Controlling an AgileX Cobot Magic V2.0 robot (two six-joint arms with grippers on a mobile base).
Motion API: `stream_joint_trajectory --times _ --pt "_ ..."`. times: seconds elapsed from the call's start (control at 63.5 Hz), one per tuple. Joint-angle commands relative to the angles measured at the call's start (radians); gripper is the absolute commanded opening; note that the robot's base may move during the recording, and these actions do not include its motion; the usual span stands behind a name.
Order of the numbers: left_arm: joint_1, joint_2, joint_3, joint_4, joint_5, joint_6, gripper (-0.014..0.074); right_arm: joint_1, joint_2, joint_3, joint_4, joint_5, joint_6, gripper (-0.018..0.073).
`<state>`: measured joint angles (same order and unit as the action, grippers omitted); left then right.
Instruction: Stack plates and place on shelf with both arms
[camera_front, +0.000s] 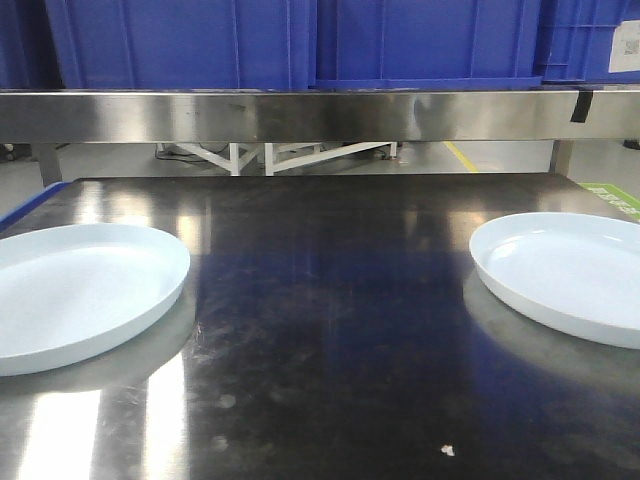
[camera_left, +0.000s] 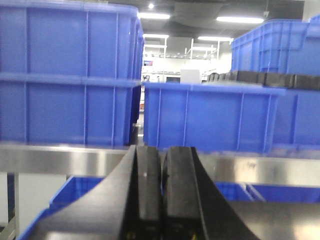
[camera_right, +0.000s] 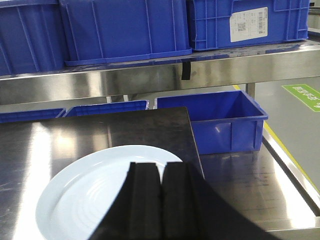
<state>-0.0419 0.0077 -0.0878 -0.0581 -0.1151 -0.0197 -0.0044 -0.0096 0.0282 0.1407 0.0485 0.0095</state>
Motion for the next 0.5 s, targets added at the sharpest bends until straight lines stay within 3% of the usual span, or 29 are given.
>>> stream_joint_trajectory --times 0.0,0.299,0.488 --pt "0.000 0.076 -0.178 0.010 0.043 -0.007 0.0084 -0.007 -0.022 -0.015 -0.008 -0.088 -0.002 0.0058" --pt "0.000 0.584 -0.761 0.034 0.653 -0.007 0.0099 -0.007 -0.022 -0.015 -0.008 -0.087 -0.002 0.0058" --pt "0.000 0.884 -0.950 0.010 0.848 -0.003 0.0179 -0.007 -0.022 -0.015 -0.008 -0.087 -0.002 0.0058"
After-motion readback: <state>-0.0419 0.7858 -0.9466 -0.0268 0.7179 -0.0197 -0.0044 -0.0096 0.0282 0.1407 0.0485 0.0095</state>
